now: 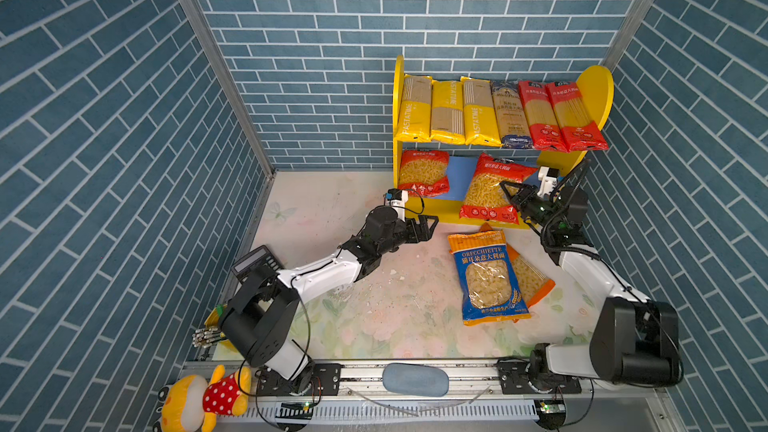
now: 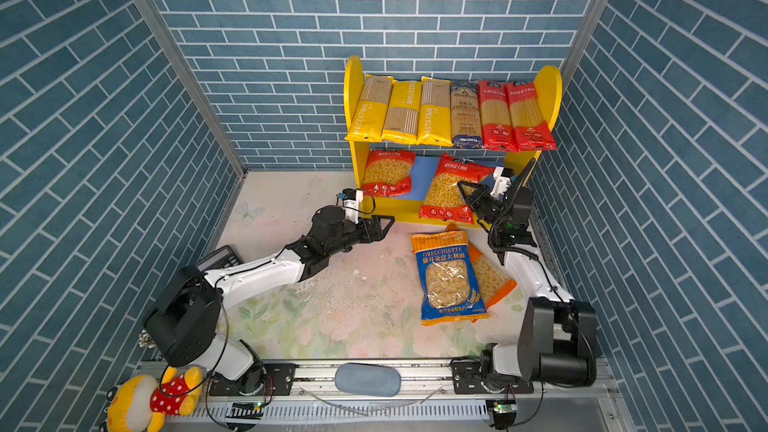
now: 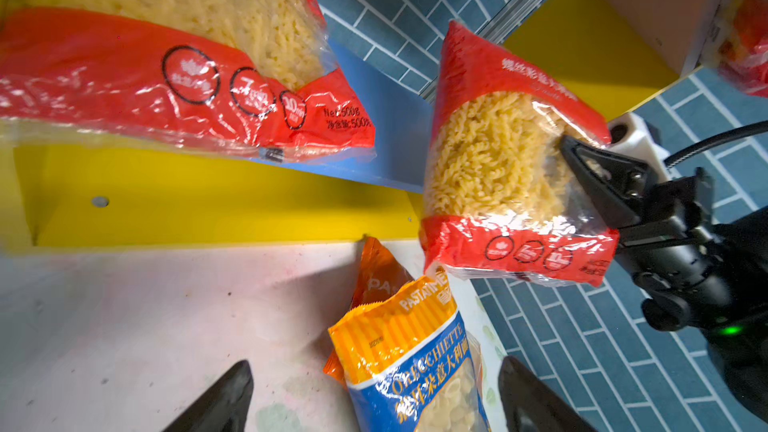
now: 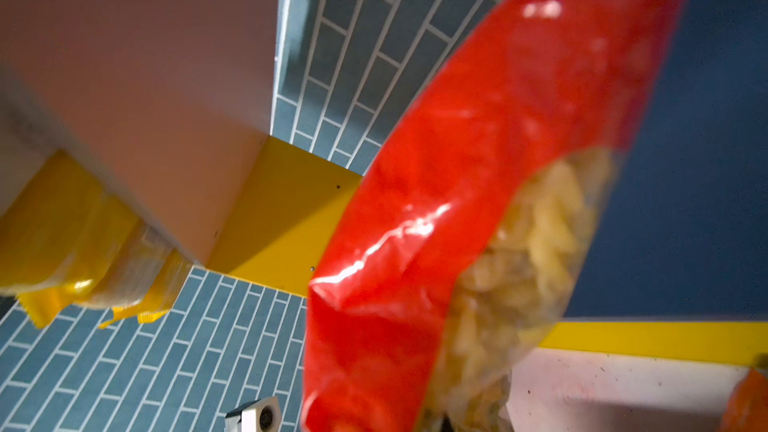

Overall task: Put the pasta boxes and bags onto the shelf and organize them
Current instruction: 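Push the red fusilli bag onto the blue lower shelf beside the other bag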

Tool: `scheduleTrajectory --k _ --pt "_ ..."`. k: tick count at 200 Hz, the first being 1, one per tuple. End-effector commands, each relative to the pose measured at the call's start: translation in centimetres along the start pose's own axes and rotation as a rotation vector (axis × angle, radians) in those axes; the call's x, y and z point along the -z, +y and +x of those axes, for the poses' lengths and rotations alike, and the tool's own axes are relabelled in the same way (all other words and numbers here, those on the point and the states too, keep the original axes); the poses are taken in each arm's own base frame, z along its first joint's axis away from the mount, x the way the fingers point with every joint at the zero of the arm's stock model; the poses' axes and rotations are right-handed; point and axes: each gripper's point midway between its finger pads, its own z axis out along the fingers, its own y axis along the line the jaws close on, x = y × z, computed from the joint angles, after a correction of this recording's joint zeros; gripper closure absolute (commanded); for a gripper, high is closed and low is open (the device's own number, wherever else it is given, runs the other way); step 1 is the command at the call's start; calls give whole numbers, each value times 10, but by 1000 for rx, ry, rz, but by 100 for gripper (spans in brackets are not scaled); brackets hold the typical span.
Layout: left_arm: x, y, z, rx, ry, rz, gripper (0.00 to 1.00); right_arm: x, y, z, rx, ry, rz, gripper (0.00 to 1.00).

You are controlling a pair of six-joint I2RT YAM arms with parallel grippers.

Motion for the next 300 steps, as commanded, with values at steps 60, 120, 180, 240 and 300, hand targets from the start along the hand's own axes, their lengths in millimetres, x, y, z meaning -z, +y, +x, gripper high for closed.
scheduleTrajectory --k 60,120,180,240,300 --pt "-74 -12 -10 109 14 106 8 -44 50 -37 26 -3 -206 100" --pt "-109 -10 -2 177 27 125 17 -88 1 -22 -134 123 -84 87" --pt "-127 -18 6 261 -1 174 39 -68 -36 3 -174 182 106 40" --pt "-145 -40 2 274 3 249 58 -19 -35 31 -167 187 157 11" --pt "-149 -49 -2 276 -4 269 64 13 -49 50 -147 145 245 18"
